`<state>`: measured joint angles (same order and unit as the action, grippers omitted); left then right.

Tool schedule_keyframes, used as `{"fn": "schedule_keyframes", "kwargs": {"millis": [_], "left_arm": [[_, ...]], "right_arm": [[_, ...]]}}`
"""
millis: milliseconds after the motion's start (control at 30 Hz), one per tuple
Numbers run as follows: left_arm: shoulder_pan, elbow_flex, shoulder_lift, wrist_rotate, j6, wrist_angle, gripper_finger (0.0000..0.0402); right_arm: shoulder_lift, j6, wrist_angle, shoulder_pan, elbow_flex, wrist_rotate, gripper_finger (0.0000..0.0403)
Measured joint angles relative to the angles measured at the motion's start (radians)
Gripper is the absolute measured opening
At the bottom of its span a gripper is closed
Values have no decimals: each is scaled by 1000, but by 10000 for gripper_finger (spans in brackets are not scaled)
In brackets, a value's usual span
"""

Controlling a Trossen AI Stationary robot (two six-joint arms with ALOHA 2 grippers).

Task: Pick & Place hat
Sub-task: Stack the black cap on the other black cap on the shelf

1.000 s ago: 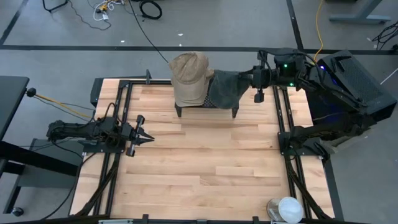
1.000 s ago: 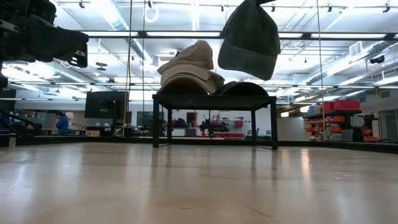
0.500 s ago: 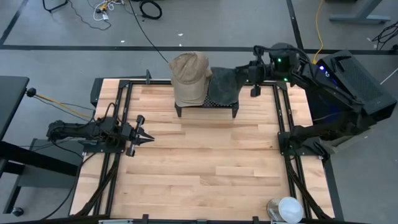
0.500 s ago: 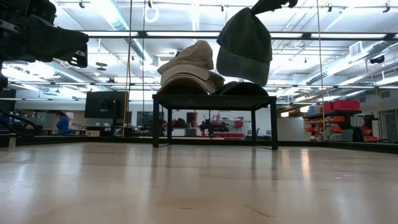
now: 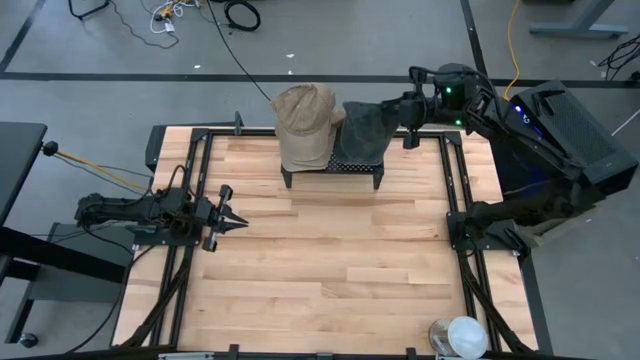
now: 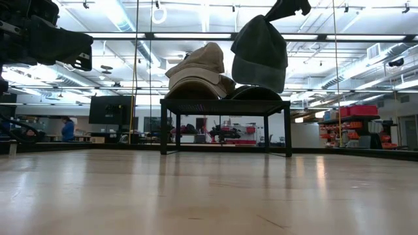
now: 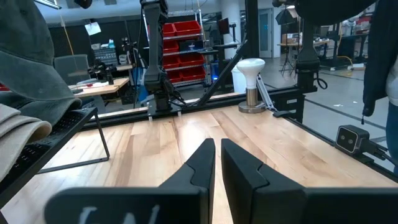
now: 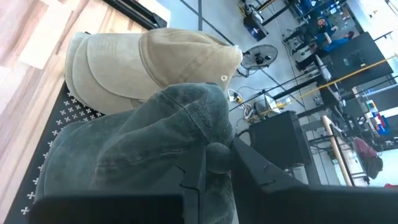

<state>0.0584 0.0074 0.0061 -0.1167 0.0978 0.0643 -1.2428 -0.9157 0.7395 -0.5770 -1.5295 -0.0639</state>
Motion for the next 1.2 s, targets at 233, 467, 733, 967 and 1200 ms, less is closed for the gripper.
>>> {"fn": "schedule_keyframes", "kwargs": {"millis": [233, 467, 733, 967, 1200], "left_arm": [[0, 0, 0, 0, 0, 0, 34], [0, 0, 0, 0, 0, 0, 34], [0, 0, 0, 0, 0, 0, 34], [0, 0, 0, 0, 0, 0, 34], [0, 0, 0, 0, 0, 0, 34]], "right_arm": [[-17, 0, 0, 0, 0, -5, 48], [-39, 10, 0, 0, 0, -5, 49], [-69, 13, -1, 0, 0, -7, 49], [-103, 13, -38, -4, 0, -6, 49], [-139, 17, -74, -21, 0, 2, 50]]}}
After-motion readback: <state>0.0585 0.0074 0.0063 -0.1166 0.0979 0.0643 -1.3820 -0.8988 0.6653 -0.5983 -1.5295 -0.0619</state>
